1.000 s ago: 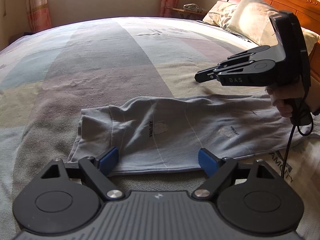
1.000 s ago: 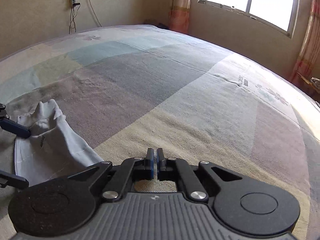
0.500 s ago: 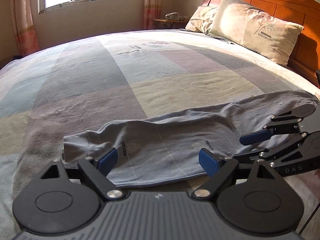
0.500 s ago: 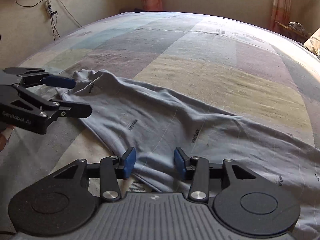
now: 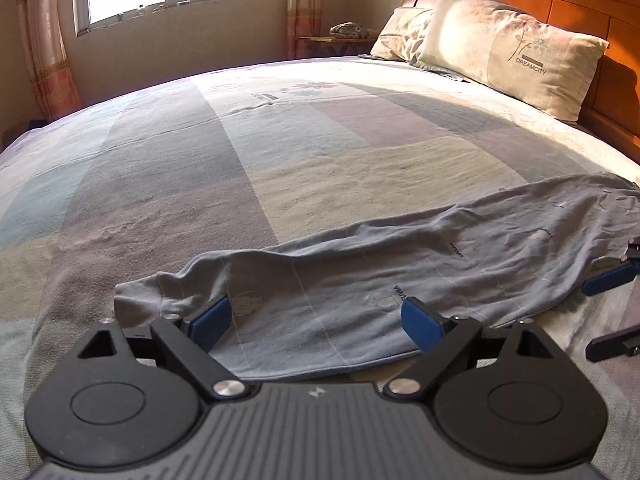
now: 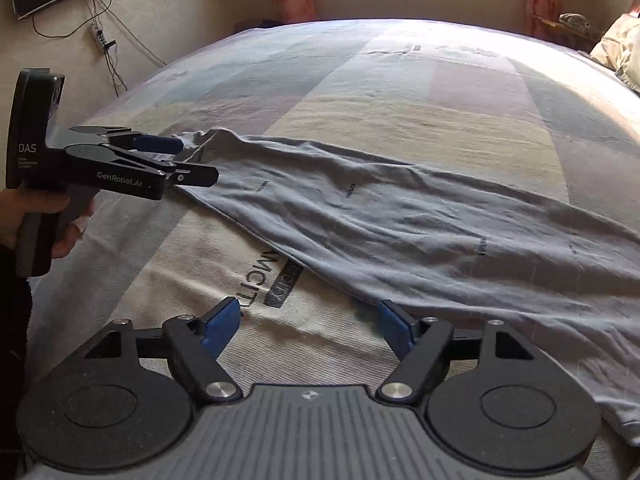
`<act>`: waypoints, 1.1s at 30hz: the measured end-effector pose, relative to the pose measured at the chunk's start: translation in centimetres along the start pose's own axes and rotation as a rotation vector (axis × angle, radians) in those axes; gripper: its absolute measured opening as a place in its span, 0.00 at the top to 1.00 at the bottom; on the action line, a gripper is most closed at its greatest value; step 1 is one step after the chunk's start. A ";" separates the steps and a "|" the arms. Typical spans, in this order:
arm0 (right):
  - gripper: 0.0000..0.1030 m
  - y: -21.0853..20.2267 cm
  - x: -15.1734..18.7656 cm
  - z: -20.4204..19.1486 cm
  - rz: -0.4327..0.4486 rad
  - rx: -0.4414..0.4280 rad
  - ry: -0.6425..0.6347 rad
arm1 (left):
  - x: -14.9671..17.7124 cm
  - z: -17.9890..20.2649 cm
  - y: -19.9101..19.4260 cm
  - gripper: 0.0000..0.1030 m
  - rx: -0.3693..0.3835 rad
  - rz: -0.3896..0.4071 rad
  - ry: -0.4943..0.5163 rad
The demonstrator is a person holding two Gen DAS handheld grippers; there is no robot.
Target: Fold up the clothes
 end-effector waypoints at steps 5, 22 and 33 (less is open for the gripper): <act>0.22 -0.3 1.6 7.7 -0.054 0.280 0.157 | 0.7 0.1 2.1 0.10 -0.007 -0.056 -0.012; 0.11 9.0 -5.5 13.6 -0.235 0.303 0.226 | 0.5 -0.9 0.8 0.10 -0.052 -0.041 -0.029; 0.04 10.0 -7.8 13.9 -0.197 0.304 0.244 | 0.5 -1.1 0.4 0.10 -0.048 -0.038 -0.032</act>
Point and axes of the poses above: each gripper's, at about its wrist camera, not at the fingertips, and y roughly the way its jaws point, z to its right, x to its underside, the point moved 2 cm from there along y, roughly the way its jaws point, and after that the axes turned 11 degrees about x, right-handed, at the moved point
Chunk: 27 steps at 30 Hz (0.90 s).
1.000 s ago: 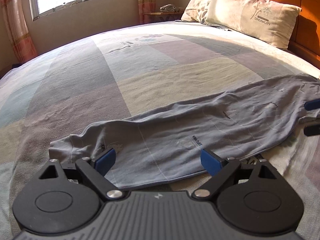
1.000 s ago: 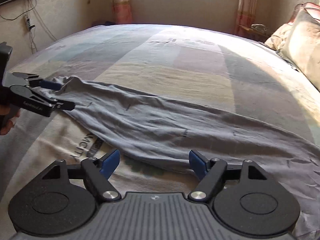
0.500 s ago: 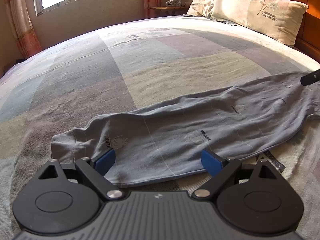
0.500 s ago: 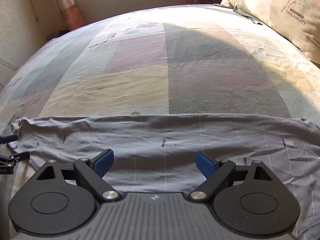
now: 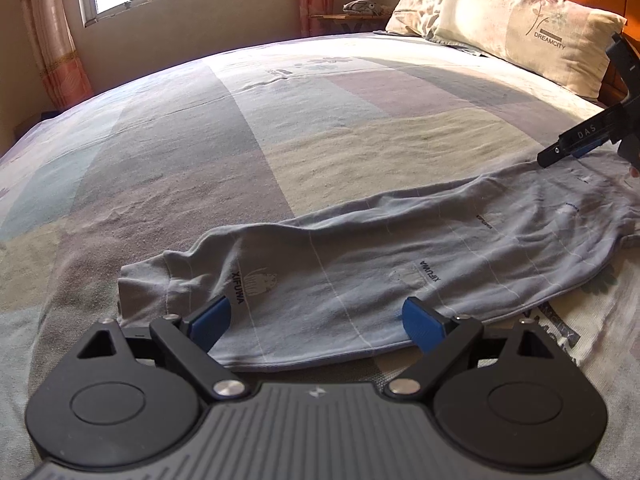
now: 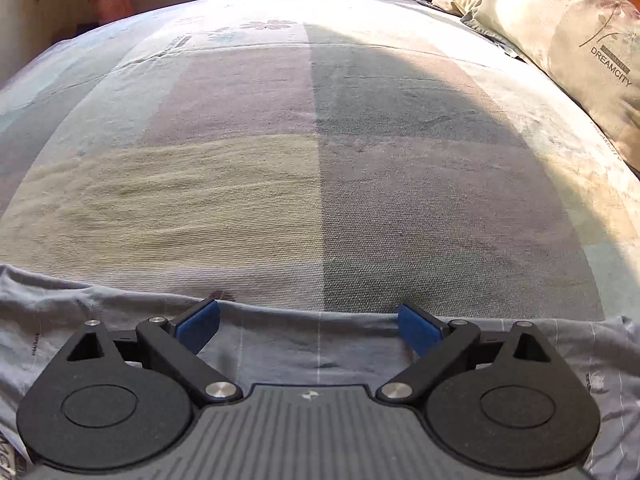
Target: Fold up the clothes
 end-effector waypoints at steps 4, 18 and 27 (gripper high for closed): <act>0.03 -0.7 2.7 -2.8 -0.058 -0.018 -0.102 | 0.0 -0.1 0.0 0.10 0.000 -0.002 -0.003; 0.01 -7.6 7.2 0.1 -0.016 -0.142 -0.039 | 0.3 -0.3 0.6 0.10 -0.004 -0.021 -0.013; 0.00 -7.8 13.5 -1.3 -0.019 -0.222 -0.153 | 0.3 -0.3 0.6 0.10 0.008 -0.022 -0.016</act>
Point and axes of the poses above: each gripper's, at about its wrist camera, not at the fingertips, and y roughly the way its jaws point, z to its right, x to its underside, the point moved 2 cm from there along y, roughly the way its jaws point, and after that the axes turned 11 degrees about x, right-handed, at the moved point
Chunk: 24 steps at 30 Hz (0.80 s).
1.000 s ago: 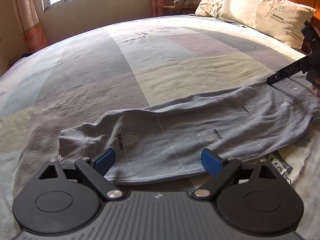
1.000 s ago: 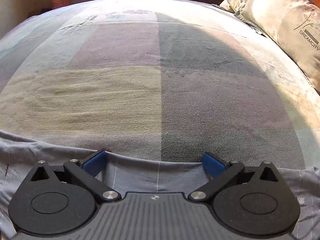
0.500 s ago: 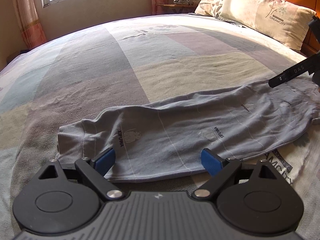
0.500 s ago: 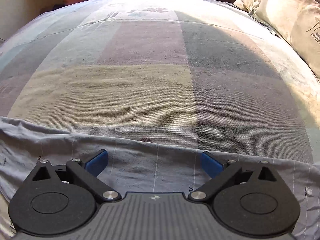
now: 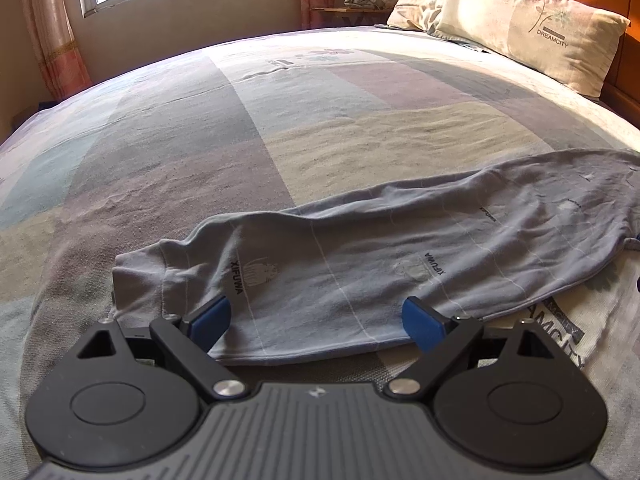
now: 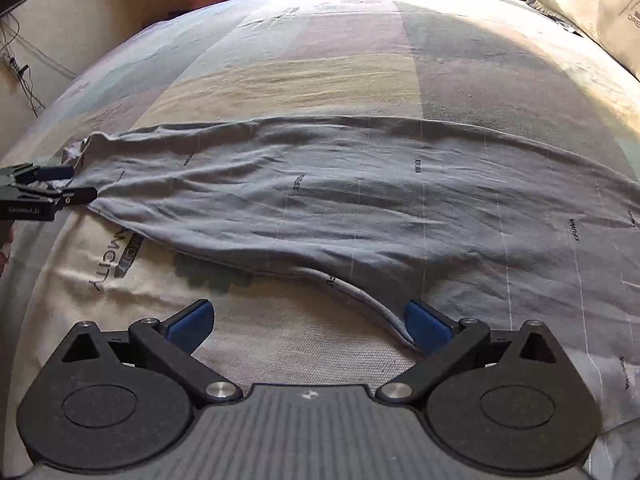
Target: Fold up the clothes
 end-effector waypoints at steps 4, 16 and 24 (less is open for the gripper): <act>0.01 -1.1 -0.6 -1.4 -0.006 0.009 -0.109 | -0.2 0.2 -0.5 0.10 -0.001 0.011 0.006; 0.01 -0.4 -1.9 -4.4 -0.027 -0.087 -0.091 | 0.1 -1.6 -1.2 0.10 0.000 0.013 -0.034; 0.00 0.5 -10.1 -6.2 0.094 -0.128 0.034 | 0.8 -0.6 -3.6 0.07 0.202 0.062 0.082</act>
Point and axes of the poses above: each gripper's, at about its wrist camera, not at the fingertips, and y roughly the way its jaws point, z to its right, x to its underside, the point moved 2 cm from there along y, roughly the way its jaws point, and after that the axes turned 11 degrees about x, right-handed, at the moved point
